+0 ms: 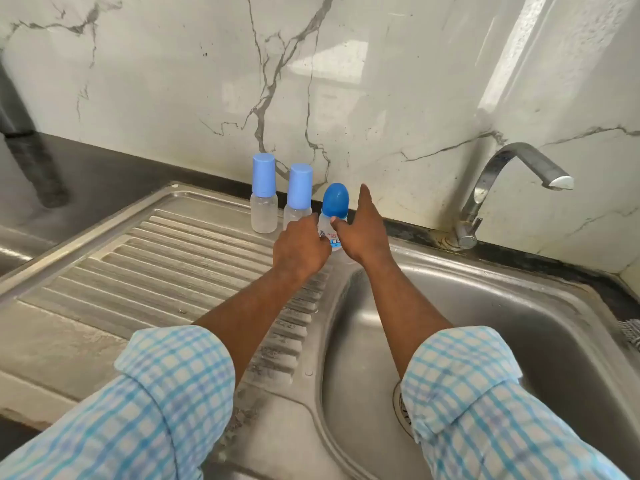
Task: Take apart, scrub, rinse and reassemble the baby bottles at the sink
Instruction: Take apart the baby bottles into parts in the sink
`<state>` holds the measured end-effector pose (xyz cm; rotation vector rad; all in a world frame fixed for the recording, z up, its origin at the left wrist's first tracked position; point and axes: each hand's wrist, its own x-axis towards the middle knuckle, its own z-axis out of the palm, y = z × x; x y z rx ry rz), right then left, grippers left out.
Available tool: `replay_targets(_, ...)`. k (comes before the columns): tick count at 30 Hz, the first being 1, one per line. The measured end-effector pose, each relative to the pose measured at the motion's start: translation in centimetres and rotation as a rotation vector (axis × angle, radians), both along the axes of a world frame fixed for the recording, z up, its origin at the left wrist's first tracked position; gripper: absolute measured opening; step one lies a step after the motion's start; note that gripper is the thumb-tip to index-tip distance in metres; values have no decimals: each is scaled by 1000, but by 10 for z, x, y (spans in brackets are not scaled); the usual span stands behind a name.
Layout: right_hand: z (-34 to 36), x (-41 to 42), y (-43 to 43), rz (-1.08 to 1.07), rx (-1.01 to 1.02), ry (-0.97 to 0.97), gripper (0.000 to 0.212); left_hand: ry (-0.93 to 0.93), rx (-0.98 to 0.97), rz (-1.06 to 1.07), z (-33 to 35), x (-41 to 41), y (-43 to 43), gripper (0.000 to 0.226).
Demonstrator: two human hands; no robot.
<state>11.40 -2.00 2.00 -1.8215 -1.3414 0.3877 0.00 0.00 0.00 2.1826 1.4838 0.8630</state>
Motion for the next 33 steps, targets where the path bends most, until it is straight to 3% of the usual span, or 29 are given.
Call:
replay_targets(7, -6, 5, 9, 65, -7, 116, 92, -84, -114, -38, -9, 7, 10, 25)
replay_targets(13, -7, 11, -16, -46, 97, 167, 73, -75, 6, -93, -18, 12, -4, 55)
replay_targets(16, -9, 21, -46, -111, 148, 224, 50, -73, 106, -112, -20, 20, -28, 61)
replay_targets(20, -23, 38, -90, -160, 74, 318, 46, -19, 95, -158, -30, 29, -70, 66)
replay_targets(22, -31, 43, -107, -195, 16, 319, 45, -48, 39, -170, -41, 32, -86, 60)
replay_targets(26, -42, 45, -135, -241, -43, 246, 65, -123, -30, -230, -60, 41, -103, 57)
replay_targets(33, -43, 61, -142, -316, 55, 210, 50, -70, 18, -407, -66, 57, -101, 74)
